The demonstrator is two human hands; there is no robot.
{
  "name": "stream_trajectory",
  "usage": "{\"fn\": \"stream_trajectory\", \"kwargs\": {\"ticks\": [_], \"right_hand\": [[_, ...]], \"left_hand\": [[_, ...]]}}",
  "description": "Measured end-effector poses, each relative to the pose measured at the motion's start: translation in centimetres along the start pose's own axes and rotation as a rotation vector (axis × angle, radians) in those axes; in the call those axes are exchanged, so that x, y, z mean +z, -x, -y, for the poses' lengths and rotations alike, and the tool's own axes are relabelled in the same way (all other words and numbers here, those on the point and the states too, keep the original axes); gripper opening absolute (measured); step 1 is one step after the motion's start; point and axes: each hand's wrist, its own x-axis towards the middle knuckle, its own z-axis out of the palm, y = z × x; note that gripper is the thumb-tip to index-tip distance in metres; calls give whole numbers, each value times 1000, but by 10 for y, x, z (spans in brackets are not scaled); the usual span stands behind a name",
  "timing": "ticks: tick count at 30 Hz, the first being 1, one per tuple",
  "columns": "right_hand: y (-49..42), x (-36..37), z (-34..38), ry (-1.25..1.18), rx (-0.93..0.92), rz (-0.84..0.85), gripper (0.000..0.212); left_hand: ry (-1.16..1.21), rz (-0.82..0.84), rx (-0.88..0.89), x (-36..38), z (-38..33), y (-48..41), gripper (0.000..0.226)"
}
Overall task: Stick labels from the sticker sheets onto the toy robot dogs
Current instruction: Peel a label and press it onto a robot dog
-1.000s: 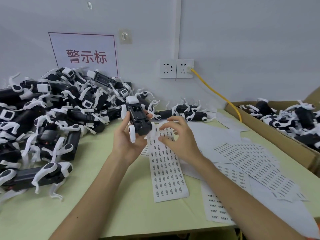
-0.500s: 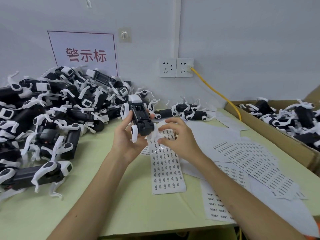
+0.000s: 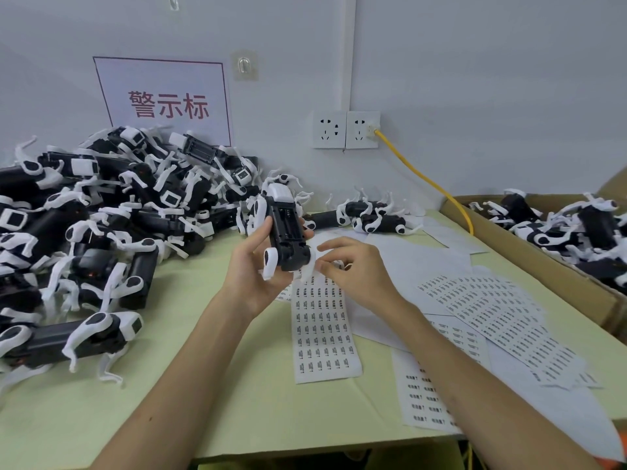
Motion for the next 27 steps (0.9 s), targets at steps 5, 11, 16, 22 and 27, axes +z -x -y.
{"fn": "stream_trajectory", "kwargs": {"ticks": [5, 11, 16, 22, 27], "right_hand": [[0, 1, 2, -14, 21, -49, 10], [-2, -4, 6, -29, 151, -50, 10], [-1, -8, 12, -62, 225, -33, 17], [0, -10, 13, -82, 139, 90, 12], [-2, -9, 12, -62, 130, 73, 22]], "left_hand": [[-53, -32, -12, 8, 3, 3, 44], [-116, 11, -24, 13, 4, 5, 43], [-182, 15, -20, 13, 5, 3, 55], [-159, 16, 27, 10, 3, 3, 46], [-191, 20, 33, 10, 4, 2, 50]]}}
